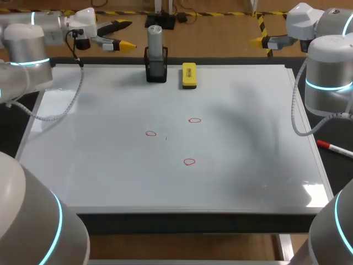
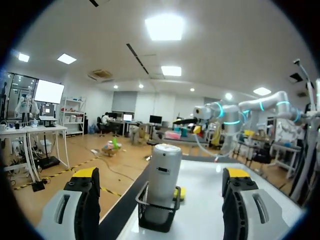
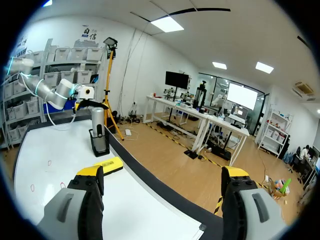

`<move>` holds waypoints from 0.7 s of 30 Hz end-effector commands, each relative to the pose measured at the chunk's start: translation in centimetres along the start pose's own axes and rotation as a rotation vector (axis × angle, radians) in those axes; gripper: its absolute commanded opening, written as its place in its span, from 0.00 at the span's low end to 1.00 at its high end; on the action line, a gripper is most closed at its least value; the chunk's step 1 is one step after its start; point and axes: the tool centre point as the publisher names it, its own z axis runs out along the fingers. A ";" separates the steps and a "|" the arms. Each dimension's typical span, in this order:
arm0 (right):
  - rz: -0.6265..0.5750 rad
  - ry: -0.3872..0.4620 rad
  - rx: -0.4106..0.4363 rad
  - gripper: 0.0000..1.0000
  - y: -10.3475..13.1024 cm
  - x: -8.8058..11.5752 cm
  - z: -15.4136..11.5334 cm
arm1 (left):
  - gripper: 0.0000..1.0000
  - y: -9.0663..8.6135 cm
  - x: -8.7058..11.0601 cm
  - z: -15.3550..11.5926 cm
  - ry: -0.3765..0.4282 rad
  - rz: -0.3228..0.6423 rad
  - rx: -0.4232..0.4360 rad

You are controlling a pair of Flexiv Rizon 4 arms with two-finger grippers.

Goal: Pick up the inspection probe, press it on each red-marked spot on the whiteboard one by one, put down the probe, pick up the eraser, and wipe off all the red marks.

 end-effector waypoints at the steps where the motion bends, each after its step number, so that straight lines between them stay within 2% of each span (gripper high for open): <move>1: 0.000 0.001 0.001 1.00 0.0 0.0 0.0 | 1.00 0.5 -0.8 1.1 0.116 0.001 0.002; 13: 0.000 0.001 0.001 1.00 0.0 0.0 0.0 | 1.00 1.5 -0.7 4.0 0.107 0.026 -0.010; 21: 0.000 0.001 0.001 1.00 0.0 0.0 0.0 | 1.00 1.4 0.0 5.6 0.056 0.040 0.008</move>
